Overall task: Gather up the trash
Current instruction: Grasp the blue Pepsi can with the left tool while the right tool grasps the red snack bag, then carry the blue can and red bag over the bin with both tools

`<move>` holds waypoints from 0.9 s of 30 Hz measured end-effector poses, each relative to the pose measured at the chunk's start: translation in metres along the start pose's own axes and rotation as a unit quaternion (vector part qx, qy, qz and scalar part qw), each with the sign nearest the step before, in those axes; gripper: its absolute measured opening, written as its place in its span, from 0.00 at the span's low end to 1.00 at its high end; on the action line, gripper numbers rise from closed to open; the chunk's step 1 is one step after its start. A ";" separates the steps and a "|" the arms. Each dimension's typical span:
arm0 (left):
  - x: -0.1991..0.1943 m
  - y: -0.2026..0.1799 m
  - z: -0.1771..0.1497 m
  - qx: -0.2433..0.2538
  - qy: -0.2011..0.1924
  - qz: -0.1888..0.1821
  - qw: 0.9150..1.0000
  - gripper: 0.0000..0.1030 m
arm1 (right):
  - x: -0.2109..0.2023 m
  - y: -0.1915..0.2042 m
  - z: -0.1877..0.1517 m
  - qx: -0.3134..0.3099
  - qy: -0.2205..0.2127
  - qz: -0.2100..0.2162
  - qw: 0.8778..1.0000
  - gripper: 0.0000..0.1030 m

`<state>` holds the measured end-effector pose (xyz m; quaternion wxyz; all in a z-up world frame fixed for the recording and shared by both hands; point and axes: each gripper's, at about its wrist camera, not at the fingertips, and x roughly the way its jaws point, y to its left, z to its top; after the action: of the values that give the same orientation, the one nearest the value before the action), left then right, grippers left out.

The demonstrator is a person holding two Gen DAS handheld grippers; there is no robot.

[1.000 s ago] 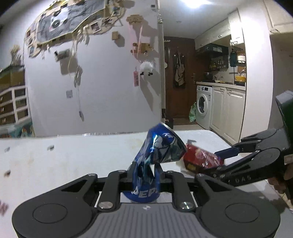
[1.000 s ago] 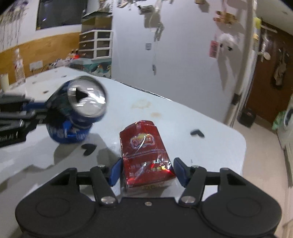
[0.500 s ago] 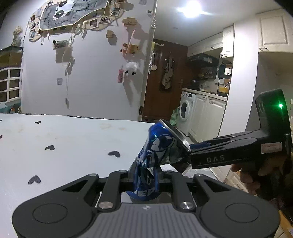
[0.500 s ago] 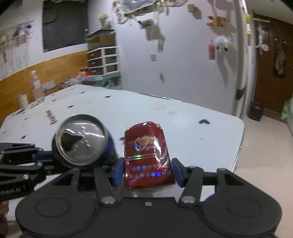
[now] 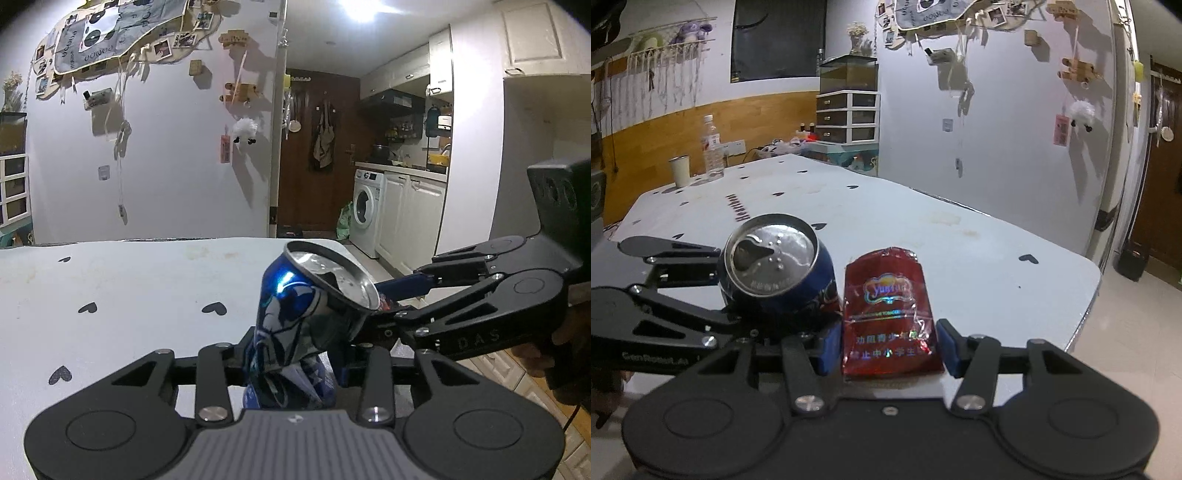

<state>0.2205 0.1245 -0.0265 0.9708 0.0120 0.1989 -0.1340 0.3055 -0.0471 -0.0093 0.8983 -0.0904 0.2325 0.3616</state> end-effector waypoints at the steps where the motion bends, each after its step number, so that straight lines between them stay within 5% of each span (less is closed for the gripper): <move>1: -0.001 0.000 -0.001 -0.001 -0.001 0.001 1.000 0.29 | 0.000 0.000 0.000 0.001 -0.001 0.001 1.000 0.53; 3: -0.003 0.000 -0.002 -0.007 0.003 0.003 1.000 0.23 | -0.002 -0.001 -0.002 0.005 -0.003 -0.004 1.000 0.53; 12: -0.025 -0.010 0.000 -0.032 -0.016 0.016 0.999 0.23 | -0.019 0.002 -0.008 0.038 0.000 -0.031 0.999 0.53; 27: -0.068 -0.050 0.019 -0.055 -0.013 0.076 0.996 0.23 | -0.103 0.011 -0.016 0.058 -0.033 -0.077 0.995 0.53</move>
<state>0.1546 0.0926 0.0193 0.9798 -0.0282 0.1917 -0.0491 0.2280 -0.1069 0.0267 0.9344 -0.0441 0.2155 0.2804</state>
